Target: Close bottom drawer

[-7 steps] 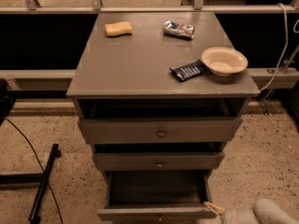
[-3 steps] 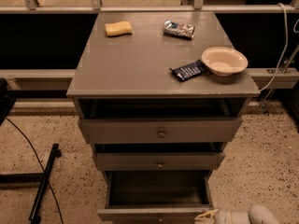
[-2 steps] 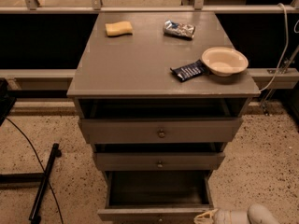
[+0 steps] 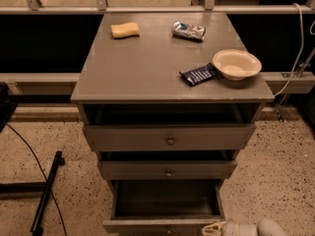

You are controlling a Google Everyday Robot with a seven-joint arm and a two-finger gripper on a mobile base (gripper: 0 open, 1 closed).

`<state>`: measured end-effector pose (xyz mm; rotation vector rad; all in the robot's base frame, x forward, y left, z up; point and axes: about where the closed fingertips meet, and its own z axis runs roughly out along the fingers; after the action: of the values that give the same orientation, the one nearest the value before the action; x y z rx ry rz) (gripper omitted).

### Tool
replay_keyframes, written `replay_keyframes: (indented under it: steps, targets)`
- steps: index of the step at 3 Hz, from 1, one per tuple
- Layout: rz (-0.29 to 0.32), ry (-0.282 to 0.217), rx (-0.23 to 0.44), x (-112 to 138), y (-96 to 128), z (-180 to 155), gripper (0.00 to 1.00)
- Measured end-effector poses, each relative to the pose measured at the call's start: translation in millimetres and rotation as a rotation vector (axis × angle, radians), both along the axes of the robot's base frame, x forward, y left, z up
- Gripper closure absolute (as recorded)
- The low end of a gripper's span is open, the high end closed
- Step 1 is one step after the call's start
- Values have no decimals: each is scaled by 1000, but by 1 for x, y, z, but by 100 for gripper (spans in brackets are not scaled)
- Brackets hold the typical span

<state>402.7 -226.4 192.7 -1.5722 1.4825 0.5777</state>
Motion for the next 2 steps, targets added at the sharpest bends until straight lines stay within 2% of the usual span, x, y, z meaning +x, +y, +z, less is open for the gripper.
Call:
replay_keyframes:
  steps: [2]
  targets:
    - [-67,-48,-48,23,22,-25,100]
